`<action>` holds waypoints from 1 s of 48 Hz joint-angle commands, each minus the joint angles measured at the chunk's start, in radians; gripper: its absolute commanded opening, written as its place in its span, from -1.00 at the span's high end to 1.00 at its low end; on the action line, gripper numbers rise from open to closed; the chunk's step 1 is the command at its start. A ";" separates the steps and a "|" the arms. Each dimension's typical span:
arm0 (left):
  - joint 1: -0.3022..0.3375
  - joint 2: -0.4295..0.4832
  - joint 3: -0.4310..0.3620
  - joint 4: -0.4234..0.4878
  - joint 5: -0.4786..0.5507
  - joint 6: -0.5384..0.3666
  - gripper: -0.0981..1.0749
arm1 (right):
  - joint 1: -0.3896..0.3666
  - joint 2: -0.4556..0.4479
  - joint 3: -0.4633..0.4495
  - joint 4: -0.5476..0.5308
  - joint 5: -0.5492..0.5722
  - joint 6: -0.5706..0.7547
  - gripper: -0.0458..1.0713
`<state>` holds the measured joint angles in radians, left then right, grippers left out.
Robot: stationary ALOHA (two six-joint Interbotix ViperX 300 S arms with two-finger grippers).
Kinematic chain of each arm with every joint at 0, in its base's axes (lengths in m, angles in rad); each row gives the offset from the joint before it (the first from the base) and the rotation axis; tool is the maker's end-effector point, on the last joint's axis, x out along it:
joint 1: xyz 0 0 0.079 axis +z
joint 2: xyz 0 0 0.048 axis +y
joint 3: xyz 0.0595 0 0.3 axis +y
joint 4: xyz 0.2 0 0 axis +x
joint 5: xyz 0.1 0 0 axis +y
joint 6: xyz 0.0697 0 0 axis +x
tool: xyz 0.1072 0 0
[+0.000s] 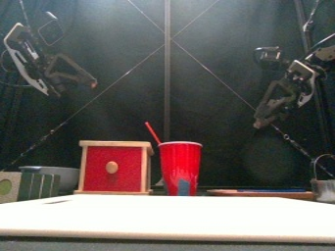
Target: Place salmon sushi into bowl
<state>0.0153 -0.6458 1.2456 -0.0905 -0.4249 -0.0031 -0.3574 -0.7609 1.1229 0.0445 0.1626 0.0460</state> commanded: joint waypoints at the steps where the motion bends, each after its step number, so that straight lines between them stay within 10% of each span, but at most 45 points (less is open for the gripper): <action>1: -0.003 0.002 -0.012 -0.031 -0.011 -0.003 0.63 | 0.038 0.008 -0.044 0.005 -0.069 0.000 -0.72; 15: -0.041 0.074 -0.017 -0.319 -0.006 -0.006 0.19 | 0.087 0.118 -0.187 -0.018 -0.267 -0.011 -0.53; 32: -0.060 0.267 -0.100 -0.680 0.003 -0.008 -0.57 | 0.074 0.365 -0.410 -0.115 -0.336 -0.005 0.32; 48: -0.060 0.402 -0.183 -0.986 -0.008 -0.006 -0.62 | 0.032 0.617 -0.664 -0.109 -0.307 -0.002 0.72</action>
<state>-0.0430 -0.2608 1.0953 -1.0232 -0.4203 -0.0107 -0.3129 -0.1687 0.5446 -0.0721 -0.1549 0.0414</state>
